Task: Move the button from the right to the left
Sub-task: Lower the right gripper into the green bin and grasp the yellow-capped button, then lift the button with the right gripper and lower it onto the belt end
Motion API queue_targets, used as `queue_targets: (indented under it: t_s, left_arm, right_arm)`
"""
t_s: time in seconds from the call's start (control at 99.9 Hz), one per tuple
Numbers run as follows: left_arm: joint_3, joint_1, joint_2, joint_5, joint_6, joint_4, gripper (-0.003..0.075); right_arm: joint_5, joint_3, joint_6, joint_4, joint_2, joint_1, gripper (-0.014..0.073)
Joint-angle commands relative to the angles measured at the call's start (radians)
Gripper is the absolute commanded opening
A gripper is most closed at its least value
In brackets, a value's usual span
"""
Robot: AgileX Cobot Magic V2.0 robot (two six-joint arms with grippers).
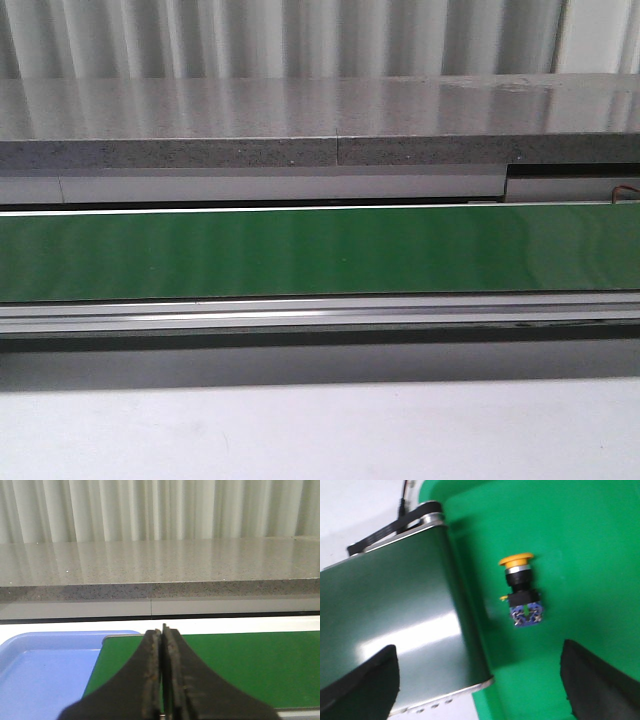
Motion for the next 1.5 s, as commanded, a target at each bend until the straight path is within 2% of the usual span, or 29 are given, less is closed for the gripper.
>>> queue_targets:
  t_s: [0.0, 0.12, 0.35, 1.162, 1.282, 1.382, 1.392, 1.492]
  left_arm:
    - [0.025, 0.001, -0.035, -0.096, -0.006, -0.001, -0.002]
    - [0.025, 0.001, -0.035, -0.106, -0.006, -0.001, -0.002]
    - [0.025, 0.001, -0.035, -0.108, -0.006, -0.001, -0.002]
    - [0.025, 0.001, -0.035, -0.108, -0.006, -0.001, -0.002]
    - [0.025, 0.001, -0.035, -0.108, -0.006, -0.001, -0.002]
    - [0.025, 0.001, -0.035, -0.108, -0.006, -0.001, -0.002]
    - [0.025, 0.001, -0.035, -0.108, -0.006, -0.001, -0.002]
    - [0.025, 0.001, -0.035, -0.108, -0.006, -0.001, -0.002]
  right_arm:
    - [-0.041, -0.071, -0.032, 0.021, 0.046, -0.033, 0.0644]
    - [-0.061, -0.094, -0.067, 0.017, 0.119, -0.045, 0.0644]
    - [-0.142, -0.094, -0.072, -0.073, 0.196, -0.045, 0.0644]
    - [-0.235, -0.094, -0.098, -0.06, 0.436, -0.045, 0.0641]
    - [-0.23, -0.094, -0.098, -0.057, 0.464, -0.045, 0.055]
    - [-0.226, -0.094, -0.098, -0.046, 0.471, -0.045, 0.0384]
    - [-0.226, -0.094, -0.098, -0.042, 0.471, -0.045, 0.0345]
    - [-0.215, -0.105, -0.098, -0.033, 0.469, -0.045, 0.0225]
